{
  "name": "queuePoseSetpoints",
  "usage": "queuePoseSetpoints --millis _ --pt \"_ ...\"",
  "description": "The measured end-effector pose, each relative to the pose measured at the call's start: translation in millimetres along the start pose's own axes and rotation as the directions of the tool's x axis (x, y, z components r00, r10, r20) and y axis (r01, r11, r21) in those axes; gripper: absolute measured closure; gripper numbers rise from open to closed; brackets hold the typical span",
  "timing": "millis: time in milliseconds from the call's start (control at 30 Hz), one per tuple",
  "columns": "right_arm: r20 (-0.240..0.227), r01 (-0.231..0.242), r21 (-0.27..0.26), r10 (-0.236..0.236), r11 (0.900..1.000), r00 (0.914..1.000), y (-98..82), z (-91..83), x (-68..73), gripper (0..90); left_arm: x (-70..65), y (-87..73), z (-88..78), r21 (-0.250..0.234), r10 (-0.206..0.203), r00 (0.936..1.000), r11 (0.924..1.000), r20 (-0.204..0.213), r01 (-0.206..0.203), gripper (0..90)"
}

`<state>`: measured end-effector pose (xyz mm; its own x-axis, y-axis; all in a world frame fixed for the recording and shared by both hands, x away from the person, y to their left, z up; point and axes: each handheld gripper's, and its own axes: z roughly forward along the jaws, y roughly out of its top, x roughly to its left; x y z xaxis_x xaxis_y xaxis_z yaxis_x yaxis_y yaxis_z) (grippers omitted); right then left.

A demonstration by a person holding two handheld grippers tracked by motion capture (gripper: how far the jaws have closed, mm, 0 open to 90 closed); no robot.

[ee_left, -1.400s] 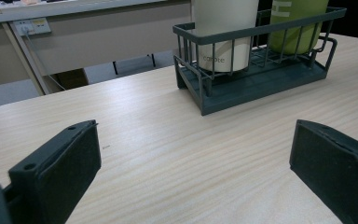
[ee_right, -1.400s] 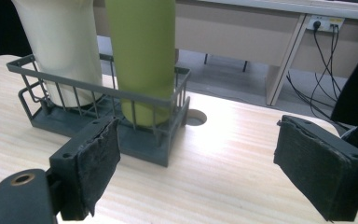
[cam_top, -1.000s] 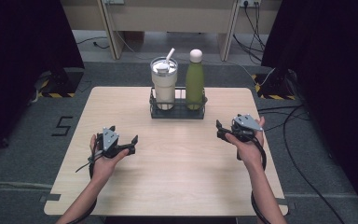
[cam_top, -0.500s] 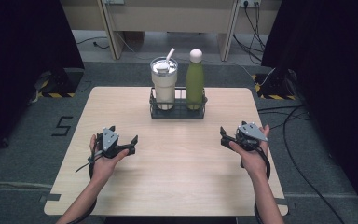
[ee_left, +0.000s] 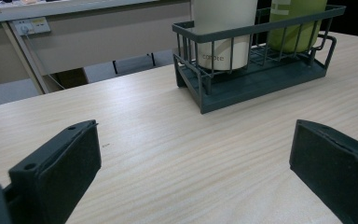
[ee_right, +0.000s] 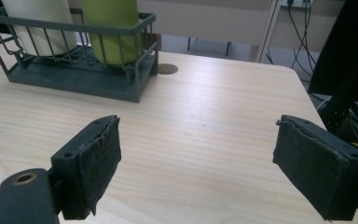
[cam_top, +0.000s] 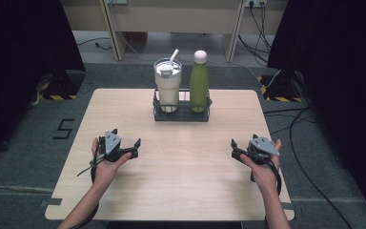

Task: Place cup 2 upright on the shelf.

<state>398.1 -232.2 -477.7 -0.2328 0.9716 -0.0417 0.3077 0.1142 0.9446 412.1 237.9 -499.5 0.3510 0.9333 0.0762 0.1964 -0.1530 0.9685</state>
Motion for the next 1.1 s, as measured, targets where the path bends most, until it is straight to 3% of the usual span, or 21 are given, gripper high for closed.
queuePoseSetpoints --millis 367,667,1100 --pt "0.016 -0.039 0.007 0.039 0.999 0.9991 -19.4 -4.5 -5.8 15.1 -0.3 -2.1 0.8 0.006 0.001 1.0000 1.0000 0.002 -0.001 1.3" --pt "0.029 -0.063 -0.009 0.063 0.998 0.9976 -19.1 -11.0 -8.4 15.1 -0.7 -1.4 1.5 0.003 -0.007 0.9999 1.0000 0.008 0.007 1.3" --pt "0.029 -0.061 -0.009 0.062 0.998 0.9977 -22.5 -15.9 -12.0 15.2 -1.1 -1.6 2.1 0.005 -0.022 0.9997 0.9997 0.009 0.022 1.3"
